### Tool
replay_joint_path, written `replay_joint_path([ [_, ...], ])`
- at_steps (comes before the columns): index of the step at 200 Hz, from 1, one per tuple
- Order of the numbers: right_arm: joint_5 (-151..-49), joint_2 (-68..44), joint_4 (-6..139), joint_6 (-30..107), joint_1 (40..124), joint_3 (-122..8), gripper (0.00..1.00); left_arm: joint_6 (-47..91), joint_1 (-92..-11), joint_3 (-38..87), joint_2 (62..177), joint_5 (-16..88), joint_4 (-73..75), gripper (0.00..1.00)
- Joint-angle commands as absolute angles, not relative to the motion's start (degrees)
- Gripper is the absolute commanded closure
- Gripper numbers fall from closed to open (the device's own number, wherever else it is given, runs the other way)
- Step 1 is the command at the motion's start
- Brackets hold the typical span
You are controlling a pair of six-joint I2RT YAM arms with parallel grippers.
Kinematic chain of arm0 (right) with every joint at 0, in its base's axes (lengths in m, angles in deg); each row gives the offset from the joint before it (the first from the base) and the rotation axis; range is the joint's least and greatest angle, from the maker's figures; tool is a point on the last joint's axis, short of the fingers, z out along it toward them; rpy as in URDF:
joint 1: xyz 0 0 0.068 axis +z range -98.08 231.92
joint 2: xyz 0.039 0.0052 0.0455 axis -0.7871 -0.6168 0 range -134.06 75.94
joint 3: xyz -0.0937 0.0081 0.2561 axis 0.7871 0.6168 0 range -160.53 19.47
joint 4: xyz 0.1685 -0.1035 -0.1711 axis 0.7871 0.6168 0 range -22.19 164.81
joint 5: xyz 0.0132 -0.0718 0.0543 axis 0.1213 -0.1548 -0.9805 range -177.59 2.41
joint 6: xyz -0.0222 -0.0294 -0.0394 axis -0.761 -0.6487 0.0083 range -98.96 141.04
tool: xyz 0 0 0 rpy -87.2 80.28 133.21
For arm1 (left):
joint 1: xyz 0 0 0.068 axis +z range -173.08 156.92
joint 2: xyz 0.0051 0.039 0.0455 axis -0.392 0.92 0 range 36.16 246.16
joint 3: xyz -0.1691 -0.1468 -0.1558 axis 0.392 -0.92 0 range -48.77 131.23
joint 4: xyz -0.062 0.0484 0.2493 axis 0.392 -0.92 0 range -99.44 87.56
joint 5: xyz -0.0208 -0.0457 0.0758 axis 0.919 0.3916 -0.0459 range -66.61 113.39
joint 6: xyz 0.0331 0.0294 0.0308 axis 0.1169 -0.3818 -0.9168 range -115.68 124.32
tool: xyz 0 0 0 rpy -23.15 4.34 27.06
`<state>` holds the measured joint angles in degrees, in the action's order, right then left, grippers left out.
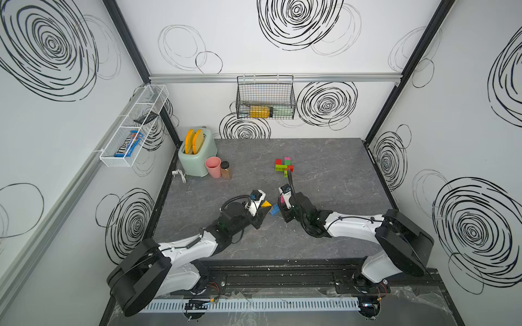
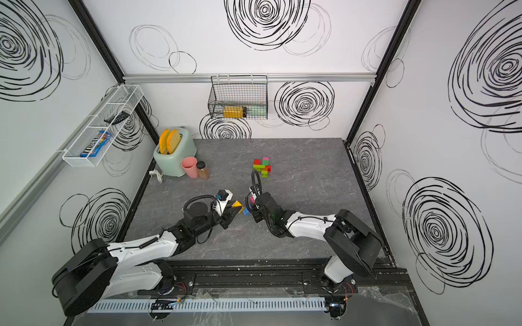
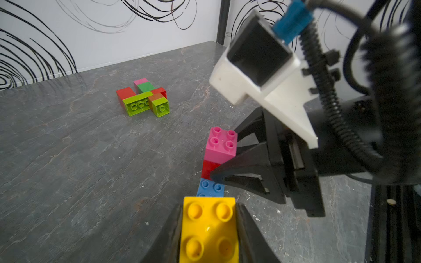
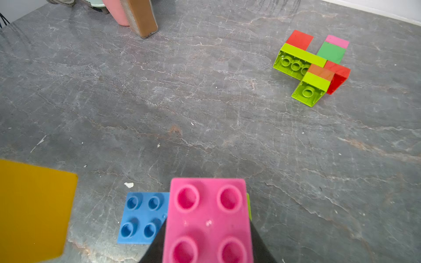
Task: Assemble the number 4 with lego
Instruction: Assemble the lego brick with the lego brick.
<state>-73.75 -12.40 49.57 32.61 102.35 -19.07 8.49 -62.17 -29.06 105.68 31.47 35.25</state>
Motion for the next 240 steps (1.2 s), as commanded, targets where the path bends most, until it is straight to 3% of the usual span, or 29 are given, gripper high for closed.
replay_joint_path([
  [1,-73.1,-16.2,58.0,31.6,103.2,-19.0,1.00,6.9,-60.9,-27.2,107.2,35.0,40.3,1.00],
  [240,-74.3,-19.8,60.0,32.4,104.4,-19.1,1.00,-1.2,-54.6,-20.6,118.1,44.3,35.9,1.00],
])
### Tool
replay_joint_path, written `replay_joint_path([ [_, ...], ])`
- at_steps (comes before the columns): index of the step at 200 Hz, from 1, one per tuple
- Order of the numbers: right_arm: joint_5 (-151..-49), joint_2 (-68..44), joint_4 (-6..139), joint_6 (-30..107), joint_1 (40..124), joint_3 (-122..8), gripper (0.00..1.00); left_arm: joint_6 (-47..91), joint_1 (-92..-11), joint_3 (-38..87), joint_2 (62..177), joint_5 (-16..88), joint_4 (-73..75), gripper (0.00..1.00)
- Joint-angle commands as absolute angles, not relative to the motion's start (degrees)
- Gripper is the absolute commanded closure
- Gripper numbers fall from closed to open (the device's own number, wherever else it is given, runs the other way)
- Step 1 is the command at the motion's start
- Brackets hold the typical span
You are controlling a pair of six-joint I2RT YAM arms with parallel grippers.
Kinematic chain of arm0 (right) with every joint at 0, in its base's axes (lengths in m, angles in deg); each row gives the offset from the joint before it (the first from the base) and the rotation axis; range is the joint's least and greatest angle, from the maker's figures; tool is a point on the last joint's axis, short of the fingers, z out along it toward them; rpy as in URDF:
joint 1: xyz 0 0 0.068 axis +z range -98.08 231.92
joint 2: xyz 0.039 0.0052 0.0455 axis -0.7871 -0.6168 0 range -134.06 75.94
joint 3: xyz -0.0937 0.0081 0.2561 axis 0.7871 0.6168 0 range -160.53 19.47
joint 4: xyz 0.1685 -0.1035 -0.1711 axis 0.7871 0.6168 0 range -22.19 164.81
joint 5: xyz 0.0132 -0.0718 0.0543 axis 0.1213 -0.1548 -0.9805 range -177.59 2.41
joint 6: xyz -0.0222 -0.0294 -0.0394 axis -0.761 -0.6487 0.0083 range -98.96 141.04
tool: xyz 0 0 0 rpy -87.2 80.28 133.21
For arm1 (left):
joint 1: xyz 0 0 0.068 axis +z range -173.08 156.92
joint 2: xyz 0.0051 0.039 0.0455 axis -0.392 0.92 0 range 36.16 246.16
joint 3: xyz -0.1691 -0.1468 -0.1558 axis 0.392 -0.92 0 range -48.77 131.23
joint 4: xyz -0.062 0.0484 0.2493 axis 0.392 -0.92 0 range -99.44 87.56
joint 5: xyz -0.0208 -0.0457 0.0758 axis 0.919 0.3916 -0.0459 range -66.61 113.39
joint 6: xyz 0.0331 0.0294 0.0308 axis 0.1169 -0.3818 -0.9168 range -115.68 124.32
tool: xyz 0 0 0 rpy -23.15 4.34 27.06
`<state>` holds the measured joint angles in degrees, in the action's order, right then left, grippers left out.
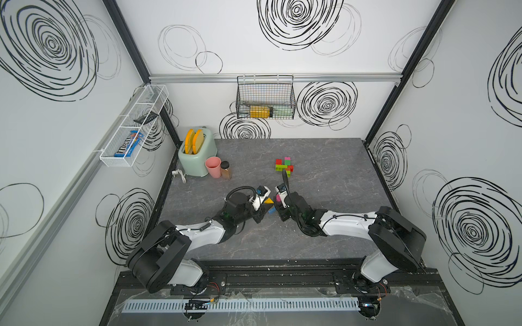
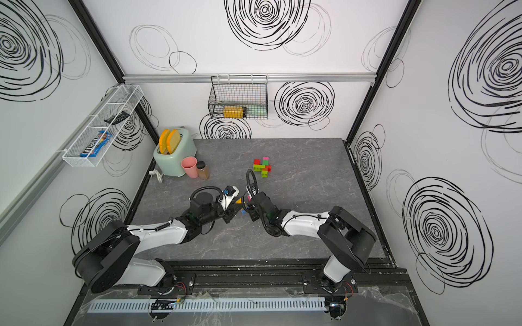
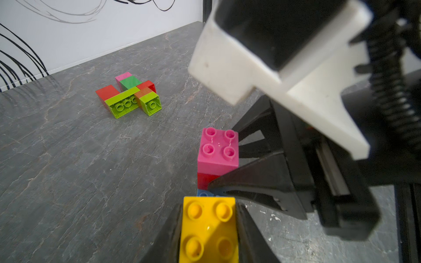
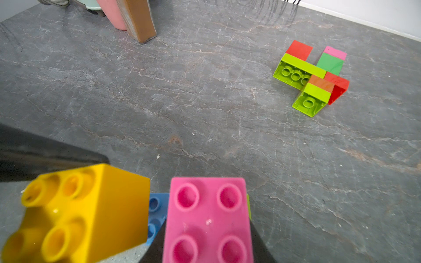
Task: Assemble the number 4 with lego
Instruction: Assemble the lego brick with the lego brick.
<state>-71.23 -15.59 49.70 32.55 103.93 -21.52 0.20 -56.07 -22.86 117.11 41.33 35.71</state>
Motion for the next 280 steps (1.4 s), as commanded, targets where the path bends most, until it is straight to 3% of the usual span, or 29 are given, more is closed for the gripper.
replay_joint_path([
  [1,-74.3,-19.8,59.9,32.4,104.4,-19.1,1.00,-1.1,-54.6,-20.6,118.1,44.3,35.7,1.00],
  [195,-74.6,-19.9,59.7,32.8,103.5,-18.7,1.00,-4.6,-55.2,-19.0,120.1,46.4,27.6,1.00],
  [280,-76.0,-19.6,58.8,32.8,103.4,-17.8,1.00,-3.7,-56.6,-20.9,121.9,42.8,27.5,1.00],
])
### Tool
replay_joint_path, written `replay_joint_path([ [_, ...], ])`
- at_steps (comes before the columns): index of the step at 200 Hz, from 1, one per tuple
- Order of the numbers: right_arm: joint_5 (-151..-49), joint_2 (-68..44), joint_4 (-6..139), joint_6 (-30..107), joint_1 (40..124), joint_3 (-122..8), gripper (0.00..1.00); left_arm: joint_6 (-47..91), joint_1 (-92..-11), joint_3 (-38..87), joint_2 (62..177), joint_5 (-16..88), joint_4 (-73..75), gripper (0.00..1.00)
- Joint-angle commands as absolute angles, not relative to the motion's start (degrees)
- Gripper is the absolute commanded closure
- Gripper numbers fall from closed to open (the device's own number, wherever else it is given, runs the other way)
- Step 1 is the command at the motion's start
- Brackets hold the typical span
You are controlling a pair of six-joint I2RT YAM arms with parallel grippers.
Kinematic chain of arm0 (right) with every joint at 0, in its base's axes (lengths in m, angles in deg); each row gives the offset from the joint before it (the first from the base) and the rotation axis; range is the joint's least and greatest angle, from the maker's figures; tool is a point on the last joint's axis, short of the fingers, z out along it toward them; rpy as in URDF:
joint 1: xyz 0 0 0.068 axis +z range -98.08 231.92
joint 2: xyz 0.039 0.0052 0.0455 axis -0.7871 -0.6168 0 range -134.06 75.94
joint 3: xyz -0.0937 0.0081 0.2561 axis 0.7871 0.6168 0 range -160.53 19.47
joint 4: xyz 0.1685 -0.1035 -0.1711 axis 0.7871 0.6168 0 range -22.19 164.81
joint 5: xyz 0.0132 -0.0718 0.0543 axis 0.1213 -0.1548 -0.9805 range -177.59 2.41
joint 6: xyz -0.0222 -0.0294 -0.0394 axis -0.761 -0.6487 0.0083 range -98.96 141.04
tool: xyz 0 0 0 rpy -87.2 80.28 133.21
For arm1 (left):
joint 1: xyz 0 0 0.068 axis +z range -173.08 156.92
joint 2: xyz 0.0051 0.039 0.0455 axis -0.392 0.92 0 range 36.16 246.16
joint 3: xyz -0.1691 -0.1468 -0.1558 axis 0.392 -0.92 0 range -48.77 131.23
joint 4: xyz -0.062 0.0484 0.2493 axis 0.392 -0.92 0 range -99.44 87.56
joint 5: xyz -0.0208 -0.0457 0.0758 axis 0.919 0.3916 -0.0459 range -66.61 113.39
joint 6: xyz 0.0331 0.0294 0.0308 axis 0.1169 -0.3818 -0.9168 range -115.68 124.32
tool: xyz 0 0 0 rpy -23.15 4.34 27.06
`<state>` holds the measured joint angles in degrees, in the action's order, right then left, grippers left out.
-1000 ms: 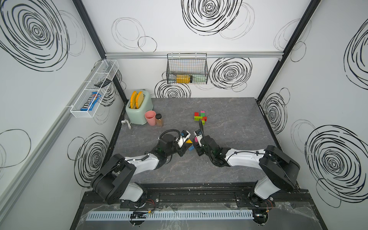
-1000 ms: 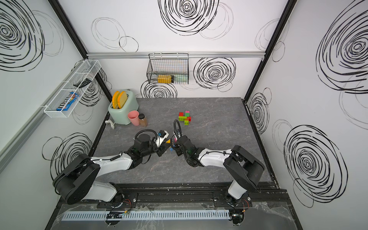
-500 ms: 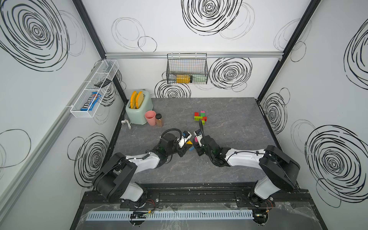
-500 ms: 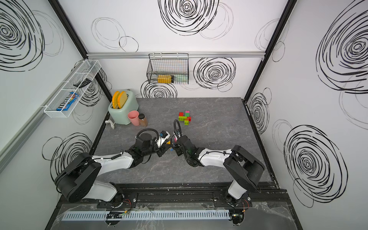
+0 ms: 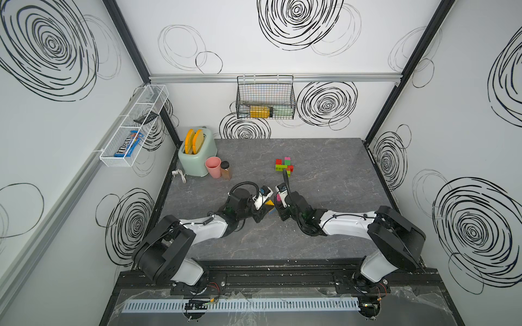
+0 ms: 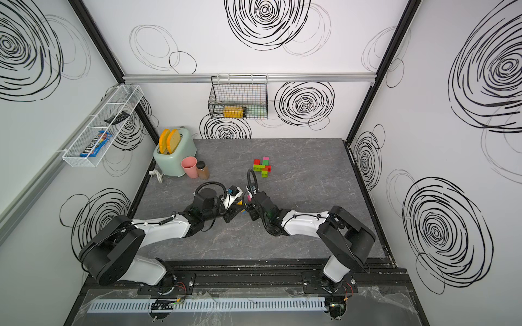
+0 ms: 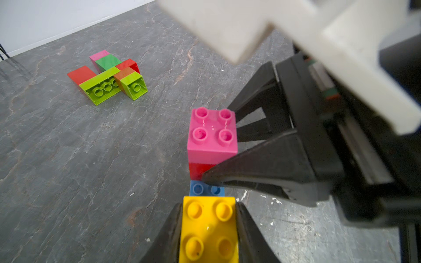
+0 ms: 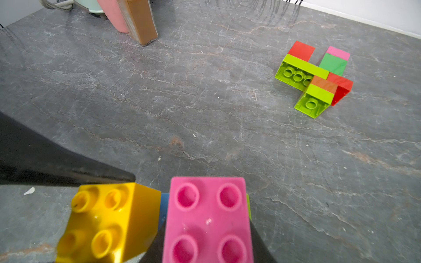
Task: Assemble the number 4 with lego
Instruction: Assemble the lego brick with the lego brick.
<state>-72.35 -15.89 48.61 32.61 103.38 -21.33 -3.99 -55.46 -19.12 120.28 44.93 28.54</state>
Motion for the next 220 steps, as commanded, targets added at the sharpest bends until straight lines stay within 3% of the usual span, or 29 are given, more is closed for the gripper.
replay_joint_path([
  [1,-76.1,-19.6,58.7,32.8,103.4,-17.8,1.00,-3.7,-56.7,-21.0,121.9,42.8,27.5,1.00],
  [89,-81.8,-17.2,61.1,27.5,100.7,-17.8,1.00,-3.1,-57.0,-19.6,123.5,45.3,24.8,1.00],
  [220,-85.6,-18.2,61.5,24.6,99.7,-17.5,1.00,2.7,-59.3,-28.3,126.6,47.9,34.1,1.00],
])
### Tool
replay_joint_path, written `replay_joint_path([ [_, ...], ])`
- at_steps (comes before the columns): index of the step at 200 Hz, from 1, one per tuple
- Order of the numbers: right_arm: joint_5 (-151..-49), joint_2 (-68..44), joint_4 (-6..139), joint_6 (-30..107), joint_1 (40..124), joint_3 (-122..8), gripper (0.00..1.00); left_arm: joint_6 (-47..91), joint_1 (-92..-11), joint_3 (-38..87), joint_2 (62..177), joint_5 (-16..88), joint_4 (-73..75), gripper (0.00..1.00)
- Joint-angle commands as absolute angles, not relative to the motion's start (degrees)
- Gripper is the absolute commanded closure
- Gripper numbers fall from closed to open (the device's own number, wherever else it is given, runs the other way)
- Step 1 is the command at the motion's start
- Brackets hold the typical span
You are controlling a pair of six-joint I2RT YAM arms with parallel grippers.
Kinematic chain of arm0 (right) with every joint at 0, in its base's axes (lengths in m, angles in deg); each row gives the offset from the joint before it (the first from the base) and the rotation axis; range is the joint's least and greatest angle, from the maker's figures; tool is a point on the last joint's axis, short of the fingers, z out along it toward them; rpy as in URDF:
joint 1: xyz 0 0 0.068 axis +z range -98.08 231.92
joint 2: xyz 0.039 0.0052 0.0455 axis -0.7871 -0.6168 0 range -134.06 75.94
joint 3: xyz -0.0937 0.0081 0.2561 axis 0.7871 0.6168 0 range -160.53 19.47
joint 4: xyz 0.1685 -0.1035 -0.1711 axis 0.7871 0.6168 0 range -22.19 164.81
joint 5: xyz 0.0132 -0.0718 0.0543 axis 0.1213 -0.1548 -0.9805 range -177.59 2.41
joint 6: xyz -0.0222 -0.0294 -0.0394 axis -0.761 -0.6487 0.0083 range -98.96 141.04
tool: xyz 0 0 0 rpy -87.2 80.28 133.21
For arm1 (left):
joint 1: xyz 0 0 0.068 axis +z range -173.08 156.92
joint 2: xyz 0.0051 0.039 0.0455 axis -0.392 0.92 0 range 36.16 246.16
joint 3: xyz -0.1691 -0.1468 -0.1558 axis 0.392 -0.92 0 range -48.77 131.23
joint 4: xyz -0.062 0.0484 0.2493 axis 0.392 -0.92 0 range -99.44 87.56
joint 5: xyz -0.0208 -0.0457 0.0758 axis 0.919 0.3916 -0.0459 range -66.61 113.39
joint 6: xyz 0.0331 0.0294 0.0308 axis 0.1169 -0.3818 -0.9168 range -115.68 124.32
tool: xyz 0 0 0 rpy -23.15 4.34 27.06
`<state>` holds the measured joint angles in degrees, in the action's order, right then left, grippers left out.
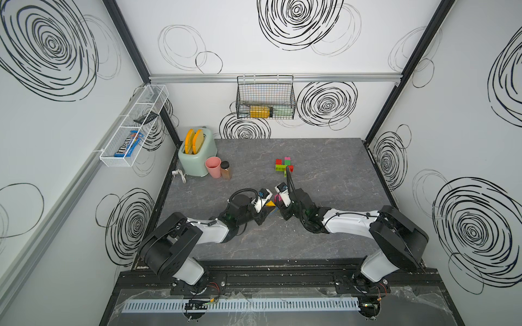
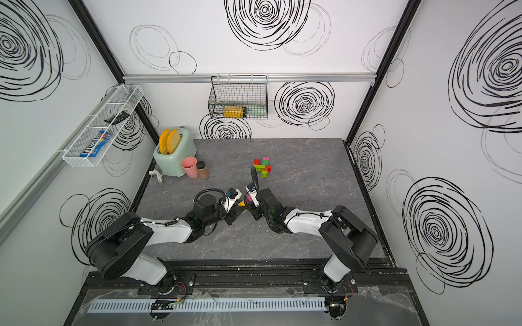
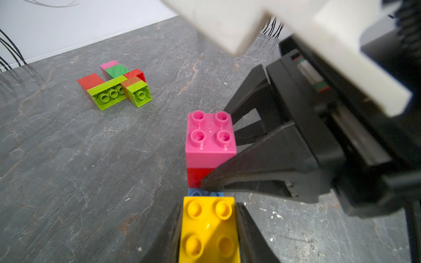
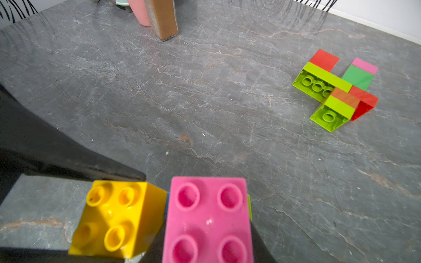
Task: Assemble the number 4 with lego
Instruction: Assemble the lego brick with the lego brick.
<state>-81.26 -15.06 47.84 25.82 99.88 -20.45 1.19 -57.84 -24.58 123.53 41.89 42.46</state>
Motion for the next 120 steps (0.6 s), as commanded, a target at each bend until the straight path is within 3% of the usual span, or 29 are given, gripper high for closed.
replay_joint_path([
  [1,-85.6,-18.2,61.5,24.6,99.7,-17.5,1.00,2.7,-59.2,-28.4,126.6,47.9,34.2,1.00],
  [66,-86.4,-19.2,62.2,26.4,99.8,-17.2,1.00,-0.4,-60.9,-22.4,127.4,47.2,25.3,1.00],
  [120,-86.7,-19.6,61.8,29.6,100.0,-15.3,1.00,0.2,-62.2,-24.3,130.3,46.8,28.1,1.00],
])
